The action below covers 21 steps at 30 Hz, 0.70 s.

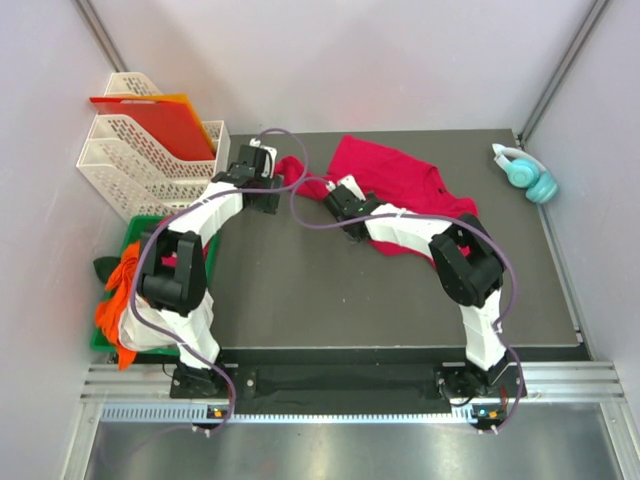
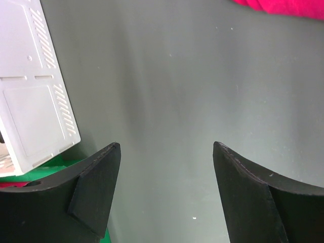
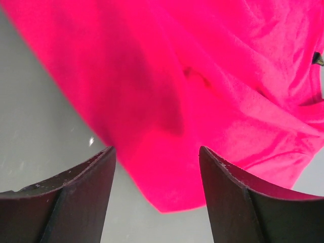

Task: Fold and stack the t-shirts
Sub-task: Flatten the tshirt out

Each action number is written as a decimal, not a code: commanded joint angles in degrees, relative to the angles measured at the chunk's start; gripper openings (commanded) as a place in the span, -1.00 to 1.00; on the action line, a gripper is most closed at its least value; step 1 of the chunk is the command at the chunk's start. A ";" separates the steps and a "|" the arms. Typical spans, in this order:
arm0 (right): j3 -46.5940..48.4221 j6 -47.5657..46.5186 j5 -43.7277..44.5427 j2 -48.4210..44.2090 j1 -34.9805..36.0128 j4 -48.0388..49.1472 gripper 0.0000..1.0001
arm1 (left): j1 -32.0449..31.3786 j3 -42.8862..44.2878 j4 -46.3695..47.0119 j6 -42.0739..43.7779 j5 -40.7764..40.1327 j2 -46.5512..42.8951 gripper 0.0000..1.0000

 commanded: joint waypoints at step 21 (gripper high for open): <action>5.78 5.54 -11.79 3.48 -1.12 -2.85 -0.31 | 0.11 0.92 0.63 -2.84 0.68 -2.93 0.53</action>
